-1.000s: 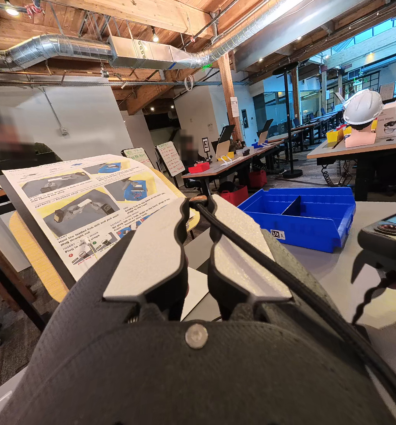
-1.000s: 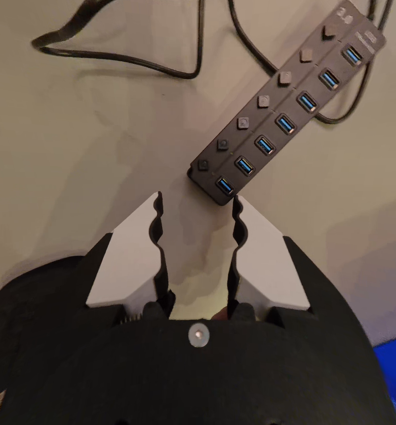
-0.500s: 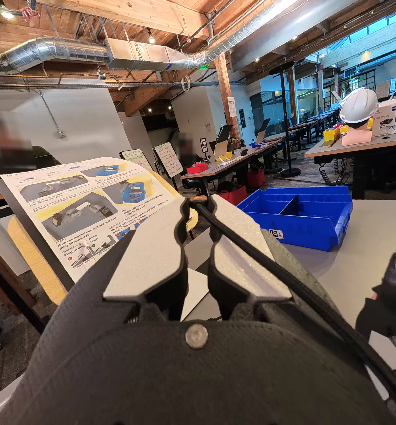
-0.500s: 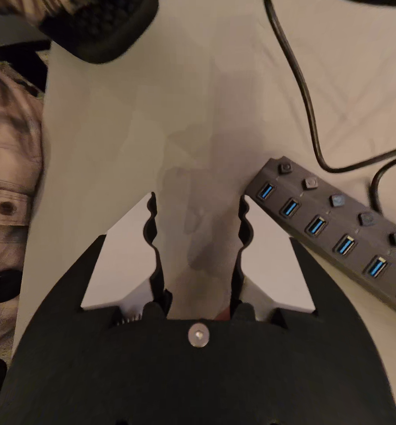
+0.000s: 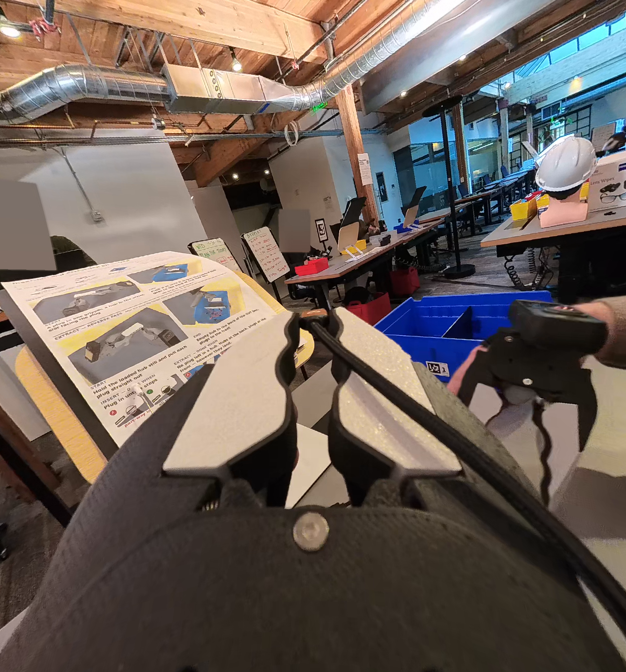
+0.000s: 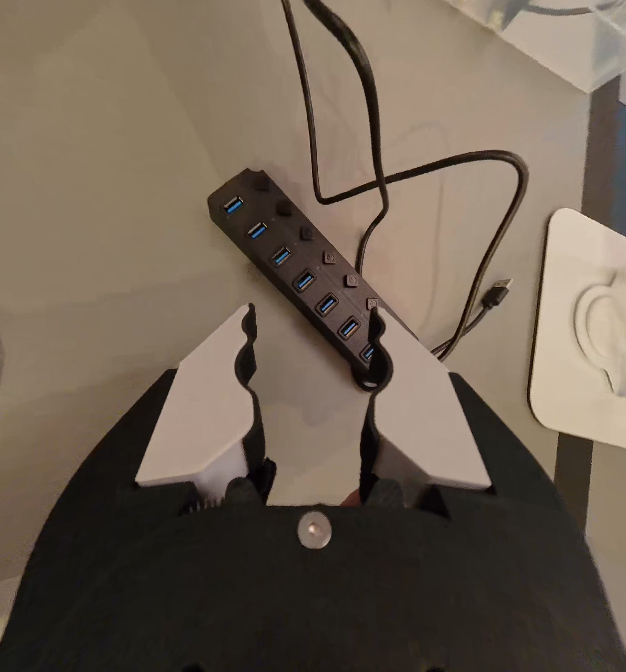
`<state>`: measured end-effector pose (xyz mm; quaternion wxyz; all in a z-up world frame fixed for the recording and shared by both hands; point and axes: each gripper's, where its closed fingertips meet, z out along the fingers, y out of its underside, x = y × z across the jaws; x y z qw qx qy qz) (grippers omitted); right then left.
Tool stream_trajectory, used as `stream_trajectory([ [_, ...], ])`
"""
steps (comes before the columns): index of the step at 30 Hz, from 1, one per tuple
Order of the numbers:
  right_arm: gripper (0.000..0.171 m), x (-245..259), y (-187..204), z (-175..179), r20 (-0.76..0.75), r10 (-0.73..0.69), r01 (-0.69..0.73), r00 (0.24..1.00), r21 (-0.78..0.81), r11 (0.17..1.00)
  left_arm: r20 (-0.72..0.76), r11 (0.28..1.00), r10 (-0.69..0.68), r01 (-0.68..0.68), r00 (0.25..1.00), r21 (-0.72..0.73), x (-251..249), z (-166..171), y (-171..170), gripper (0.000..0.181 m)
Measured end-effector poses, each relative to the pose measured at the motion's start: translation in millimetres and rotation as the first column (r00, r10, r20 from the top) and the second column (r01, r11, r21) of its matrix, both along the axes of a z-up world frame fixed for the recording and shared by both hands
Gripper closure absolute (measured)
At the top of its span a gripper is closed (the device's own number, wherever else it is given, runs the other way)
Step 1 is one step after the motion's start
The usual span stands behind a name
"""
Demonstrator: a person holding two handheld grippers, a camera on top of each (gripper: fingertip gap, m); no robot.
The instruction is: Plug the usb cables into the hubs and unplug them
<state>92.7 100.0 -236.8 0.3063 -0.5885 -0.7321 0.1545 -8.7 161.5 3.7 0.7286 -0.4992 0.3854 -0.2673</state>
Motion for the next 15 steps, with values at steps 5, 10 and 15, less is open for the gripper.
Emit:
stream_trajectory([
  [5, 0.109, -6.1, 20.2, -13.0, 0.17, 0.15, -0.154, 0.974, 0.009, 0.988, -0.007, 1.0, 0.007, -0.007, 1.0, 0.004, -0.9, -1.7, 2.2, 0.166],
  [10, 0.104, -0.3, 40.9, -36.8, 0.363, 0.256, -0.268, 0.896, -0.016, 0.963, -0.009, 1.0, 0.012, -0.012, 1.0, 0.005, -3.5, -2.1, 5.5, 0.166],
  [15, 0.105, 0.0, 50.0, -49.5, 0.403, 0.337, -0.341, 0.851, -0.065, 0.938, -0.015, 1.0, 0.015, -0.015, 1.0, 0.0, -4.4, -5.3, 10.2, 0.166],
])
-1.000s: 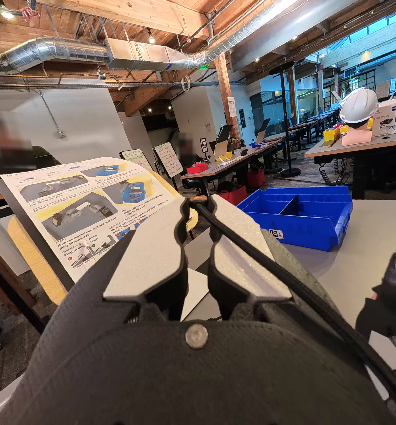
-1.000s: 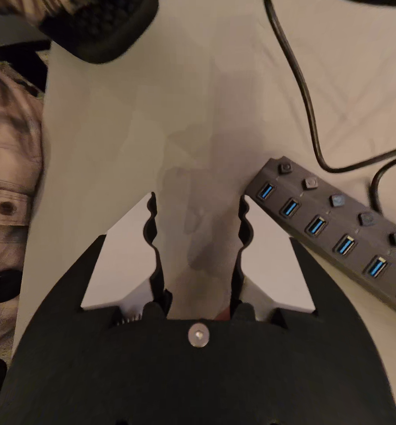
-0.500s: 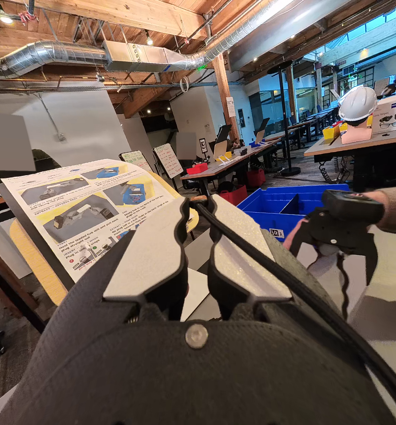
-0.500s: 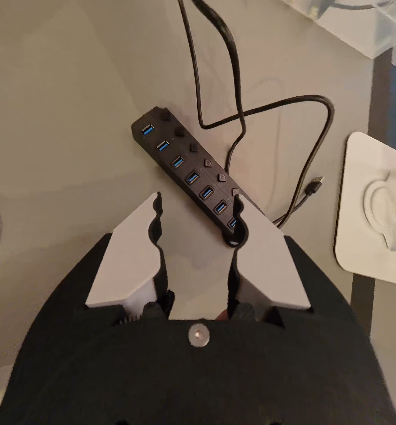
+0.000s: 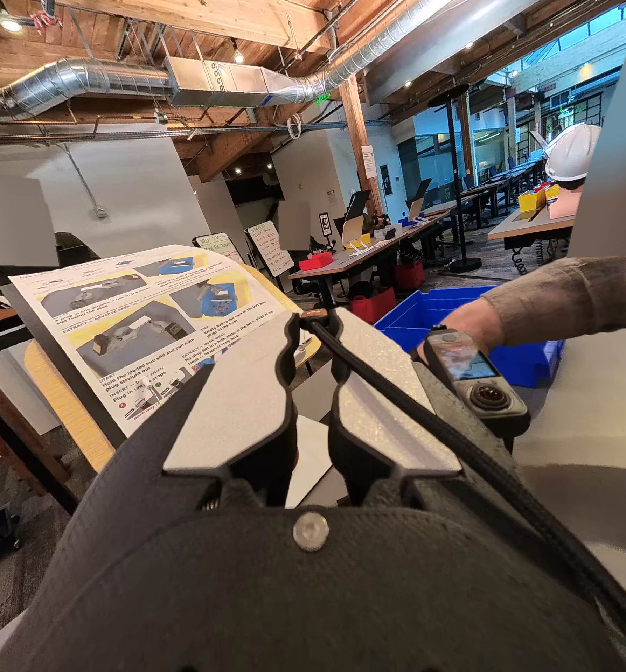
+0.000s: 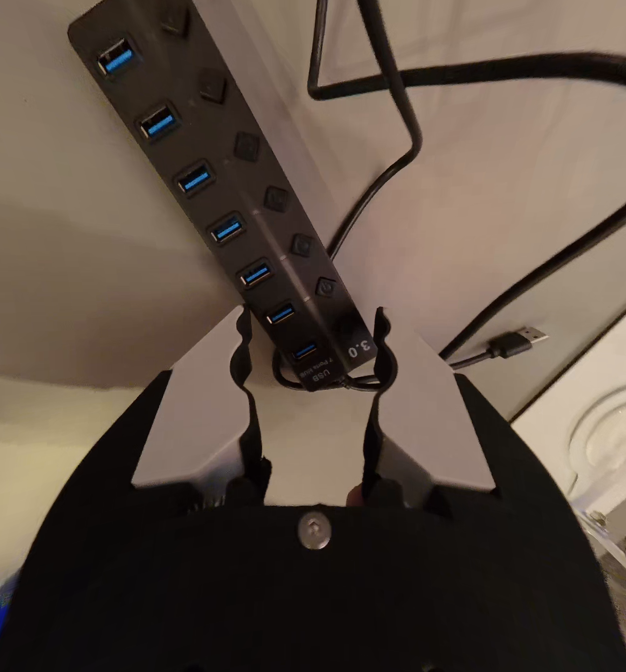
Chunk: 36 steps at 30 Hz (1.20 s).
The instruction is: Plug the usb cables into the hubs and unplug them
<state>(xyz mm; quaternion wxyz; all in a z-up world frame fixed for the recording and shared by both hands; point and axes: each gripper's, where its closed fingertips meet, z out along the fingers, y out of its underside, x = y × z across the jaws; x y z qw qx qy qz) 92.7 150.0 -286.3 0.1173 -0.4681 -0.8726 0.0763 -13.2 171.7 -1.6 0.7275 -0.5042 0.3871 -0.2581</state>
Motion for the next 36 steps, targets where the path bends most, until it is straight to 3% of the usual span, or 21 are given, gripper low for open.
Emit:
stream_trajectory([
  [4, 0.106, 7.7, 7.3, -6.6, 0.045, -0.001, 0.003, 0.999, -0.041, 0.999, -0.003, 1.0, 0.002, -0.002, 1.0, -0.004, -1.0, -1.8, 3.2, 0.167],
  [9, 0.11, 9.9, 7.9, -6.2, -0.007, -0.049, 0.048, 0.999, -0.075, 0.996, -0.011, 1.0, 0.005, -0.005, 1.0, -0.003, -1.0, -4.2, 5.5, 0.166],
  [15, 0.115, 8.2, -1.5, -5.4, -0.099, -0.352, 0.321, 0.931, -0.239, 0.916, -0.018, 1.0, 0.003, -0.003, 1.0, 0.002, 0.4, -5.2, 4.6, 0.166],
  [18, 0.115, 5.5, -7.6, -4.8, -0.107, -0.524, 0.501, 0.845, -0.186, 0.845, -0.014, 1.0, 0.003, -0.003, 1.0, 0.003, -0.6, -3.6, 4.3, 0.166],
  [21, 0.118, -2.6, -21.7, -2.9, -0.159, -0.599, 0.581, 0.785, -0.149, 0.8, -0.011, 1.0, -0.004, 0.004, 1.0, 0.0, 1.0, -3.9, 2.8, 0.166],
  [29, 0.107, -19.3, -39.5, 7.1, -0.439, -0.51, 0.461, 0.74, -0.222, 0.859, -0.018, 0.999, -0.021, 0.021, 1.0, 0.032, 5.9, 1.6, -10.1, 0.166],
  [31, 0.108, -13.3, -34.8, 1.8, -0.461, -0.456, 0.432, 0.761, -0.163, 0.887, -0.014, 0.999, -0.022, 0.023, 1.0, 0.033, 5.2, 3.0, -10.7, 0.166],
  [36, 0.098, -21.0, -37.1, -2.3, -0.462, -0.453, 0.361, 0.763, -0.278, 0.89, -0.02, 0.999, -0.031, 0.032, 0.999, 0.032, 7.7, 0.2, -11.1, 0.166],
])
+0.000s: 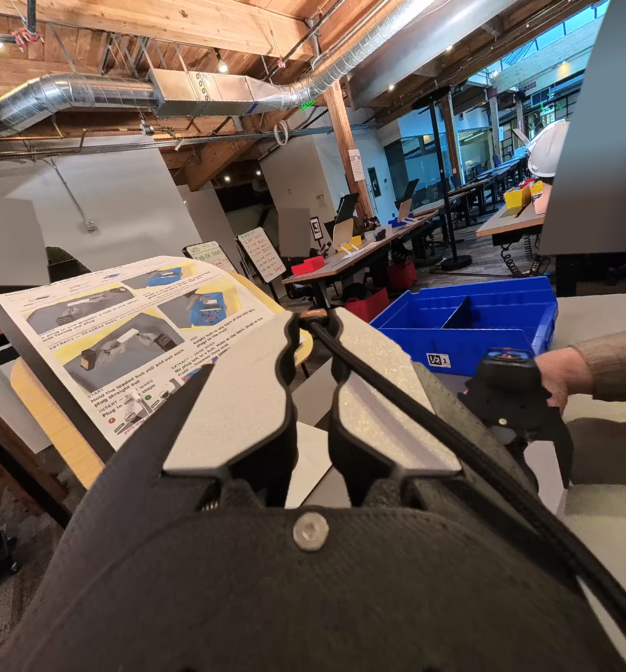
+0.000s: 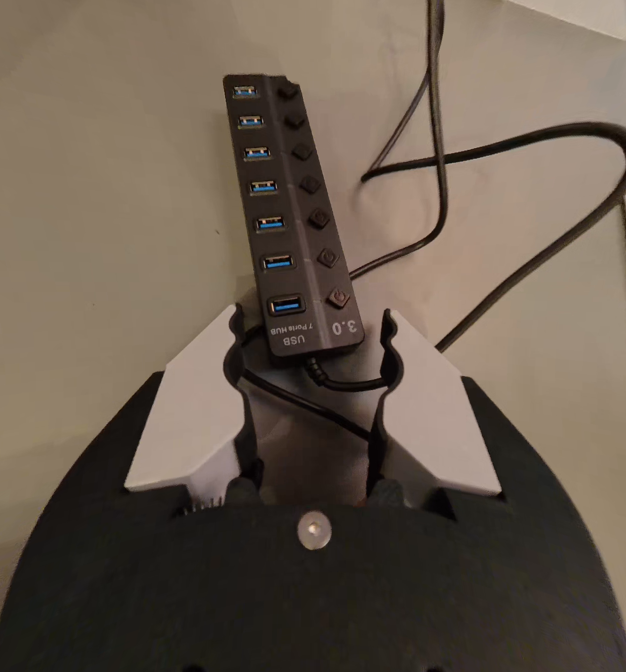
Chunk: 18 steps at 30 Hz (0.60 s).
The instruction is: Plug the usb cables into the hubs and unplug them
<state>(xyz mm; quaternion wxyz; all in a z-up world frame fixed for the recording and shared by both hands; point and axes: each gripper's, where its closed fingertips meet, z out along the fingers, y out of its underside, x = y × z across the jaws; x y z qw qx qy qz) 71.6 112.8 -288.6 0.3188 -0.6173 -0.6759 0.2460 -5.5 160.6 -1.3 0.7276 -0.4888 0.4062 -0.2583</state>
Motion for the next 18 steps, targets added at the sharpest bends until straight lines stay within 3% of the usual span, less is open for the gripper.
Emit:
stream_trajectory([
  [3, 0.098, 0.1, -1.3, -3.0, 0.02, 0.042, -0.041, 0.999, -0.051, 0.998, -0.004, 1.0, -0.004, 0.004, 1.0, 0.006, 0.7, -0.4, -0.9, 0.166],
  [7, 0.119, 0.4, -4.5, -4.3, 0.028, 0.081, -0.077, 0.996, -0.098, 0.992, -0.001, 1.0, -0.008, 0.008, 1.0, 0.006, 0.4, -0.2, -0.9, 0.166],
  [18, 0.12, 6.5, 2.5, 20.5, -0.032, -0.039, 0.037, 0.999, -0.06, 0.998, -0.018, 1.0, -0.015, 0.015, 1.0, 0.005, 3.1, -4.8, -0.3, 0.167],
])
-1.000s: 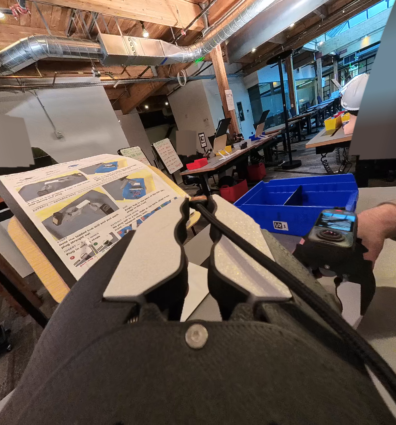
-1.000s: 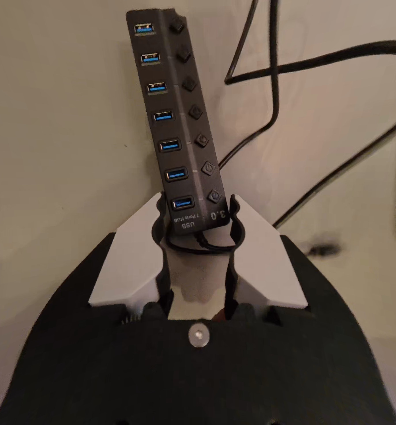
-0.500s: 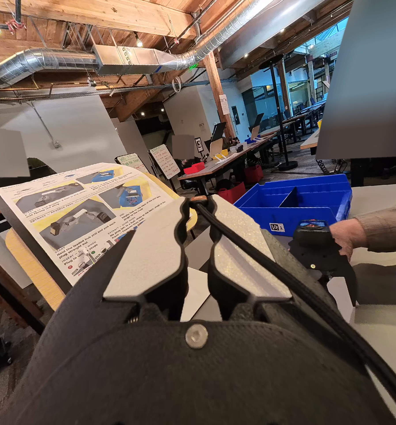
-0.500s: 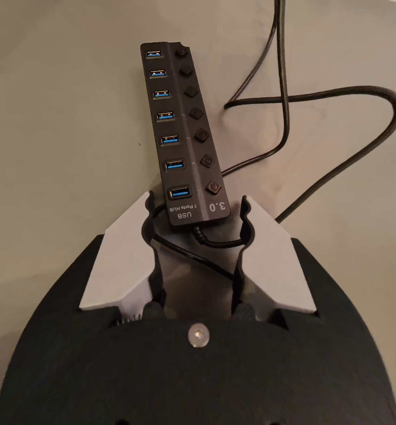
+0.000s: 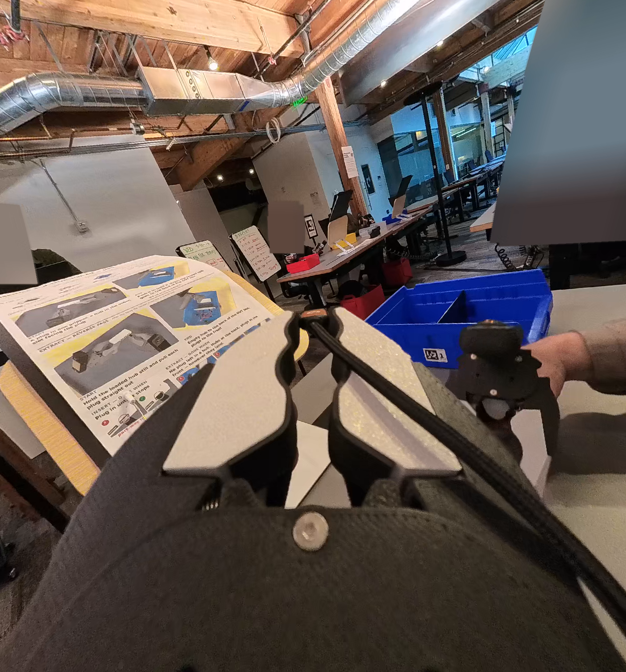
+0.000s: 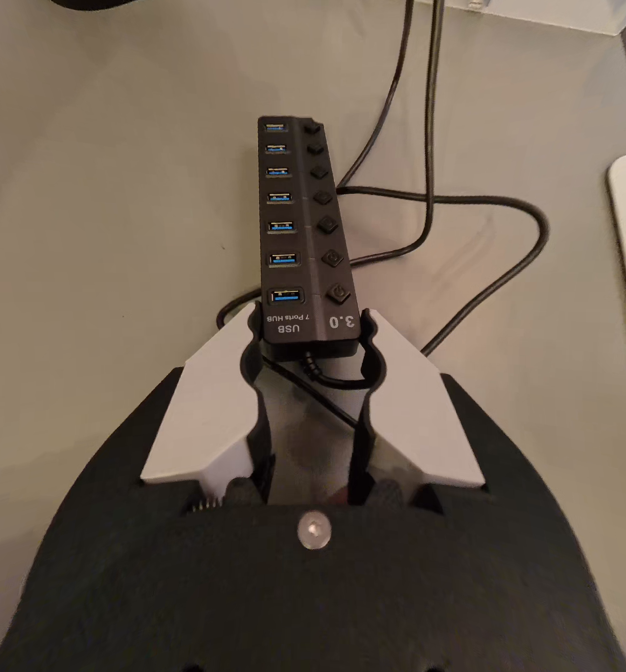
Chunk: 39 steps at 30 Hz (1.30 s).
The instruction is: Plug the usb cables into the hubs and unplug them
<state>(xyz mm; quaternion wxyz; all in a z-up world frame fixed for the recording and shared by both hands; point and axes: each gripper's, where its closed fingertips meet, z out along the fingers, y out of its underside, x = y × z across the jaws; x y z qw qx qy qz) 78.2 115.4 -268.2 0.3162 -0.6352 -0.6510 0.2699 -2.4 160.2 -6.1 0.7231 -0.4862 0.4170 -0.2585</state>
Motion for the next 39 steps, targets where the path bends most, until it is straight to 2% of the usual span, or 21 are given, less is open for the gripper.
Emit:
stream_trajectory([
  [12, 0.12, 25.7, 12.0, 80.3, 0.064, -0.056, 0.046, 0.996, 0.148, 0.988, -0.039, 0.999, -0.036, 0.036, 0.999, -0.007, 9.4, -9.1, -5.1, 0.167],
  [16, 0.12, 34.8, 9.5, 94.2, 0.203, -0.049, 0.014, 0.978, 0.17, 0.985, -0.05, 0.999, -0.046, 0.046, 0.998, -0.015, 13.2, -13.1, -6.2, 0.166],
  [20, 0.12, 44.7, 9.0, 92.0, 0.411, -0.037, -0.047, 0.911, 0.191, 0.98, -0.068, 0.998, -0.056, 0.055, 0.996, -0.016, 17.0, -17.4, -7.7, 0.166],
  [23, 0.12, 48.6, 12.5, 95.9, 0.479, -0.039, -0.069, 0.877, 0.206, 0.976, -0.08, 0.998, -0.068, 0.066, 0.995, -0.021, 18.6, -20.2, -8.6, 0.166],
  [29, 0.12, 52.0, 20.3, 114.4, 0.466, -0.056, -0.044, 0.883, 0.2, 0.979, -0.105, 0.994, -0.107, 0.102, 0.989, -0.049, 29.2, -33.2, -12.0, 0.166],
  [35, 0.12, 41.2, 14.7, 129.8, 0.304, 0.0, -0.037, 0.953, 0.118, 0.992, -0.145, 0.978, -0.197, 0.185, 0.97, -0.092, 48.4, -55.2, -23.7, 0.166],
  [39, 0.12, 39.5, 15.1, 126.3, 0.294, -0.005, -0.031, 0.956, 0.118, 0.993, -0.196, 0.969, -0.239, 0.222, 0.951, -0.109, 58.3, -68.4, -32.2, 0.166],
])
